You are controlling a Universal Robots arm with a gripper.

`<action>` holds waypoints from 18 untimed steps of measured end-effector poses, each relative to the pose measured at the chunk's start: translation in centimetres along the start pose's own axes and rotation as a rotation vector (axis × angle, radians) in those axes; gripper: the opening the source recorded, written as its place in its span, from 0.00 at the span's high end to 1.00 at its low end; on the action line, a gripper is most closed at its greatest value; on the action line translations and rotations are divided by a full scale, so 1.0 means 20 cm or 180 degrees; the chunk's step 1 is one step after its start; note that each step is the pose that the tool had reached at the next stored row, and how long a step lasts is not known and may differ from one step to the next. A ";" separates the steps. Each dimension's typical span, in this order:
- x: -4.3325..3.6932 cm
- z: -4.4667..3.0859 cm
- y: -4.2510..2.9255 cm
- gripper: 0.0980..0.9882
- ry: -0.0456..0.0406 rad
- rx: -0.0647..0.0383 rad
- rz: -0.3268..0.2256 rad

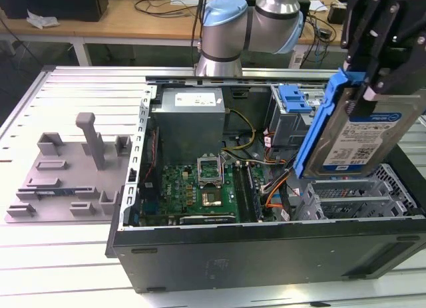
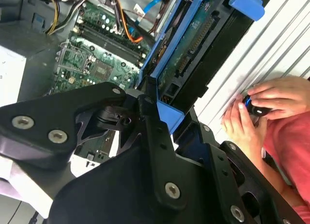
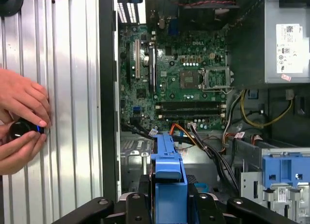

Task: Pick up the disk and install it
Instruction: 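Insert the disk into the insertion slot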

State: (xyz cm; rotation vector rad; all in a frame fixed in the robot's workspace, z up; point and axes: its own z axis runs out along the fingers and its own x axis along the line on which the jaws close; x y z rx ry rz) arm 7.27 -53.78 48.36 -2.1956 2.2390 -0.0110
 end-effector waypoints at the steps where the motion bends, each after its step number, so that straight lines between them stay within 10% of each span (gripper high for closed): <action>1: -0.001 0.002 -0.028 0.70 0.0000 0.0000 0.0000; 10: -0.003 0.014 -0.160 0.70 0.0000 0.0000 0.0000; 18: -0.003 0.022 -0.177 0.70 0.0003 -0.0001 0.0000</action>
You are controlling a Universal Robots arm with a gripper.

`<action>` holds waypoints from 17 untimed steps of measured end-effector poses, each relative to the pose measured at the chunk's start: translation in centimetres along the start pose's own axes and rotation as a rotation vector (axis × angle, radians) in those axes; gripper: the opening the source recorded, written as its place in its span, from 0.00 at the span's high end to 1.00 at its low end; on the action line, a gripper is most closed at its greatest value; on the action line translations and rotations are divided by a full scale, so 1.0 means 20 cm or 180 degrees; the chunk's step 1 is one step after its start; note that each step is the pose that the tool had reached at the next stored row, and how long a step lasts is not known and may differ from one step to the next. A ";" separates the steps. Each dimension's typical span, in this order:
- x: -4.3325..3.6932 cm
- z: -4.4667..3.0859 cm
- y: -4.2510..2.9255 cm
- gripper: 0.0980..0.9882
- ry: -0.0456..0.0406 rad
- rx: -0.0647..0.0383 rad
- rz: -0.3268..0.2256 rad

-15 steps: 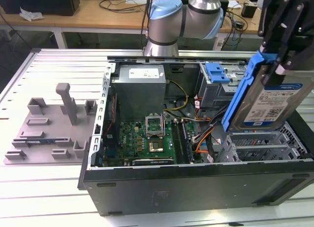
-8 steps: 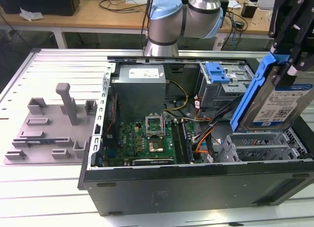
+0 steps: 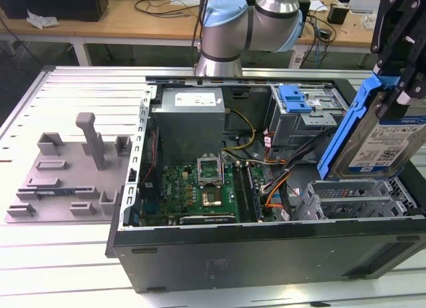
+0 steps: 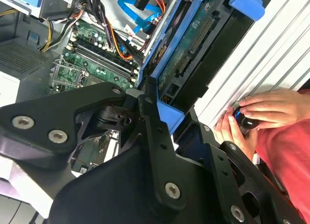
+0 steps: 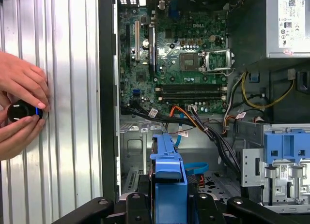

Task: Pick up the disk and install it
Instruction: 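Insert the disk into the insertion slot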

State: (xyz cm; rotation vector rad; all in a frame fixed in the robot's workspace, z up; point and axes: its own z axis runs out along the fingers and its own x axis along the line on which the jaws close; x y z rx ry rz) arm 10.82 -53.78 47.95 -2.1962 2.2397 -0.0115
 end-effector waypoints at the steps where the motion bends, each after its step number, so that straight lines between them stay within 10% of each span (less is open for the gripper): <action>1: 0.000 0.000 0.000 0.70 0.0000 0.0000 0.0000; 17: 0.024 0.025 0.000 0.70 0.0000 0.0000 -0.0007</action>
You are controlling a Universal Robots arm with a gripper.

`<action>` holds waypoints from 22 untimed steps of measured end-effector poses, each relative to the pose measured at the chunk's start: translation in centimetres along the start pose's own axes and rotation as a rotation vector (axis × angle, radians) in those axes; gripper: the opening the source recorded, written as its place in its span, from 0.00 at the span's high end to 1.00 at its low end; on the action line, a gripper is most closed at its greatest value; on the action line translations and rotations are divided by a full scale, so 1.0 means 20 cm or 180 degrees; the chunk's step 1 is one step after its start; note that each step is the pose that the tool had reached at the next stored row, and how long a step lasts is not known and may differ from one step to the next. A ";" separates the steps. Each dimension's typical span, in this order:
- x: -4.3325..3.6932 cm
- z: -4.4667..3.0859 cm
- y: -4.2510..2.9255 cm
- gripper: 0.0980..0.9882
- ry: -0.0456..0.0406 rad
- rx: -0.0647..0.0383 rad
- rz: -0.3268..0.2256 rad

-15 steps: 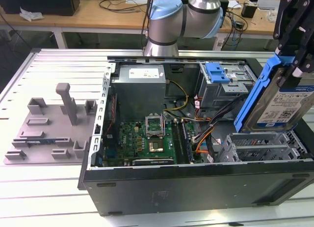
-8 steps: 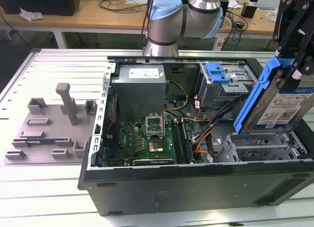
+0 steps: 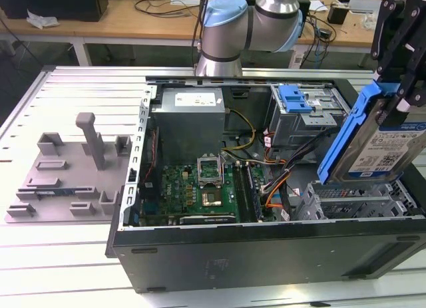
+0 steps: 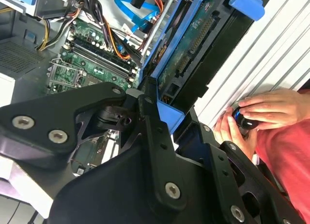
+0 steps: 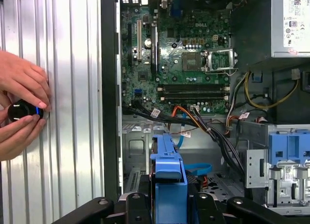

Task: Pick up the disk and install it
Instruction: 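Insert the disk into the insertion slot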

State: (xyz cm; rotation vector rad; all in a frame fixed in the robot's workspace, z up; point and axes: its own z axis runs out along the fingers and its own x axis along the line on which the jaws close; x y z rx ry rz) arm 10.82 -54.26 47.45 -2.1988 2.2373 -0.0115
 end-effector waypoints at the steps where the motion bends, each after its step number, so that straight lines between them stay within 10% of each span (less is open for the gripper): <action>1: 0.000 0.002 0.000 0.70 0.0001 0.0000 -0.0001; 22: 0.002 0.069 0.000 0.70 0.0000 0.0000 -0.0022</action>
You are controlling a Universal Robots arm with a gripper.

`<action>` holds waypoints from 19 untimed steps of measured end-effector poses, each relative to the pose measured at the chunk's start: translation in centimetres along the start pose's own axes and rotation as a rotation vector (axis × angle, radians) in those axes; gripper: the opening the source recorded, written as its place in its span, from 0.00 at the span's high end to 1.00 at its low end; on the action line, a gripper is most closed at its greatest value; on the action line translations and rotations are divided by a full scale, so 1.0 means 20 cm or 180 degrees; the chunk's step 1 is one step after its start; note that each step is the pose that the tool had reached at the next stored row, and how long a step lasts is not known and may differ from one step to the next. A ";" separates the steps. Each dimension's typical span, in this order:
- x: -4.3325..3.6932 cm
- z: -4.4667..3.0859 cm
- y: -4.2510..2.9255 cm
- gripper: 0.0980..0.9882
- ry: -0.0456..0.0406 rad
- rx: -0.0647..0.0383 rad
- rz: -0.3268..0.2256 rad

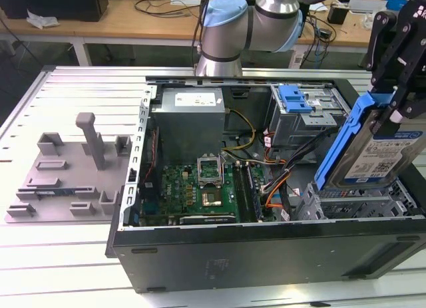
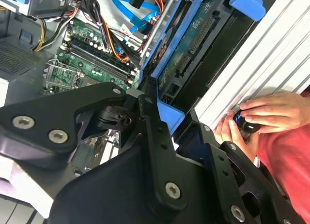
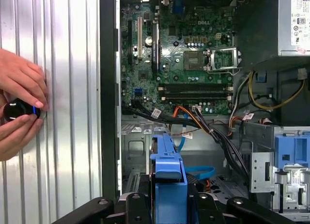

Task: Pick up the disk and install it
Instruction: 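Insert the disk into the insertion slot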

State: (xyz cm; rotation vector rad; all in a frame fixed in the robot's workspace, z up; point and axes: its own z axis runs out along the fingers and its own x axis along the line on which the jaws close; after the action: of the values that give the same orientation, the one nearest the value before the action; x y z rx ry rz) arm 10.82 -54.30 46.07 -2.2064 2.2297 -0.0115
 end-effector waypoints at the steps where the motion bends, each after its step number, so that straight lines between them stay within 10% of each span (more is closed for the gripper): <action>1: 0.000 0.003 0.000 0.70 0.0000 0.0000 -0.0001; 19: 0.011 0.080 -0.006 0.70 0.0000 -0.0001 -0.0001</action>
State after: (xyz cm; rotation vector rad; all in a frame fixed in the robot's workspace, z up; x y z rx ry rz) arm 10.95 -54.53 44.48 -2.2069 2.2294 -0.0114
